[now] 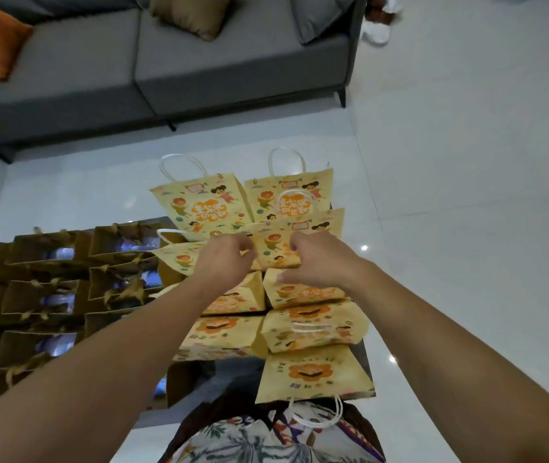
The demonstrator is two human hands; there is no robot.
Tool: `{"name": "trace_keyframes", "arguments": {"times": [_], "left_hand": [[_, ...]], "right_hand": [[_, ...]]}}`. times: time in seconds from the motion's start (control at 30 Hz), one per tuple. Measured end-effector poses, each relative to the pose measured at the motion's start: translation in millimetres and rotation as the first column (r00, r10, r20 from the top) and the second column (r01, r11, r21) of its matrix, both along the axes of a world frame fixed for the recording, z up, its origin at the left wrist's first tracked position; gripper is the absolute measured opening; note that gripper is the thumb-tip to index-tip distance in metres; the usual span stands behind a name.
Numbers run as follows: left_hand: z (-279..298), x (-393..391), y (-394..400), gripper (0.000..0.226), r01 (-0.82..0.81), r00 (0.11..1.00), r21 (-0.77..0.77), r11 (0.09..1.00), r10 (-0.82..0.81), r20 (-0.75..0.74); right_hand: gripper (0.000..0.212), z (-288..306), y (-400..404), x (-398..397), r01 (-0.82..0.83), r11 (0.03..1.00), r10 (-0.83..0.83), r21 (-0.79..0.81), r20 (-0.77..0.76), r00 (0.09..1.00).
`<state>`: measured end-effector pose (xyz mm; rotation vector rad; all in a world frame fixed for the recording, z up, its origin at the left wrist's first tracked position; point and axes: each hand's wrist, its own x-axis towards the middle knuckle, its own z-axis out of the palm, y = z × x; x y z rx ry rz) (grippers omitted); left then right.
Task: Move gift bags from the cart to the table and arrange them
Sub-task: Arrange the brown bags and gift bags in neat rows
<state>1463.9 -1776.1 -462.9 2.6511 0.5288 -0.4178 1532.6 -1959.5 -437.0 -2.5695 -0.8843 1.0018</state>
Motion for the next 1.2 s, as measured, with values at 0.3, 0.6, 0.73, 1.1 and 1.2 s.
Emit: {"name": "trace_keyframes", "arguments": {"times": [0.3, 0.6, 0.73, 1.1, 1.2], "left_hand": [[27, 9, 69, 0.023, -0.158, 0.979, 0.055, 0.986, 0.149, 0.141], [34, 45, 124, 0.038, -0.347, 0.909, 0.125, 0.93, 0.3, 0.29], [22, 75, 150, 0.069, -0.343, 0.916, 0.048, 0.938, 0.322, 0.241], [-3, 106, 156, 0.022, -0.059, 0.998, 0.072, 0.996, 0.06, -0.004], [6, 101, 149, 0.025, -0.066, 0.997, 0.022, 0.998, 0.065, 0.044]], "right_hand": [[0.044, 1, 19, -9, -0.209, 0.941, 0.191, -0.264, -0.093, 0.977], [0.045, -11, 36, -9, -0.014, 0.994, 0.007, -0.112, -0.069, 0.998], [0.05, -17, 42, -6, 0.022, 0.993, -0.033, -0.112, -0.097, 0.995], [0.054, -15, 44, 4, 0.12, 0.99, -0.127, -0.067, -0.105, 0.986], [0.055, -7, 42, 5, 0.148, 0.987, -0.155, -0.066, -0.109, 0.982]]}}
